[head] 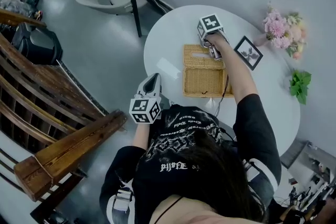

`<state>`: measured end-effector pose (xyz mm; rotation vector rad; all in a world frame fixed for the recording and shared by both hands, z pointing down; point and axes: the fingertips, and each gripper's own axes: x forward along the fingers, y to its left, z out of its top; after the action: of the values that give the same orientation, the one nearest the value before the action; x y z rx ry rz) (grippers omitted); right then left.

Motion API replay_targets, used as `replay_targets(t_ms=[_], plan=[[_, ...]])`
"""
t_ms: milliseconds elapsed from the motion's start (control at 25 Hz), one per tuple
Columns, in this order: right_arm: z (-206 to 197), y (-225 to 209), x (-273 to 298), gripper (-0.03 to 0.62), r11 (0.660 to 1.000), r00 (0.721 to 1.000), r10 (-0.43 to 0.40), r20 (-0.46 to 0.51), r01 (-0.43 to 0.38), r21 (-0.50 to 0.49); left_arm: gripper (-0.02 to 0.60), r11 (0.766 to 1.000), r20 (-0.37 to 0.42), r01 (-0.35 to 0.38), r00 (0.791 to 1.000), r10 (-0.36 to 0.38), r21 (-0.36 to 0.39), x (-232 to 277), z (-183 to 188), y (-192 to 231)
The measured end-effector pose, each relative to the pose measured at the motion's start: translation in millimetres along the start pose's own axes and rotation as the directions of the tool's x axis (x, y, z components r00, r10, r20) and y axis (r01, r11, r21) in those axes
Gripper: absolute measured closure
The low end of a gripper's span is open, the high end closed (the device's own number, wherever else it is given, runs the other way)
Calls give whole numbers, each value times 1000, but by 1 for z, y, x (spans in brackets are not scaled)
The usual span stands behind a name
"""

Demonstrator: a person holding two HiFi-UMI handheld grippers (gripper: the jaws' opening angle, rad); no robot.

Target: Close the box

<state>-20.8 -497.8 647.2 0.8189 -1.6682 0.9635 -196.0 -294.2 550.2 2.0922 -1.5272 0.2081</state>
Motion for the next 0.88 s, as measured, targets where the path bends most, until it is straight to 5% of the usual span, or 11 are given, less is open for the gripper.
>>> replay_targets(t_ms=[320,880], plan=[[9,3,-34,553,1000,986,-22,164,23,-4,554,1000,2,-28,1000,28,2,1,-6,-10],[14,19,-104,553,997,927,-59,370,76,-33,554,997,39,64,997,-66,53,2,1,-39]])
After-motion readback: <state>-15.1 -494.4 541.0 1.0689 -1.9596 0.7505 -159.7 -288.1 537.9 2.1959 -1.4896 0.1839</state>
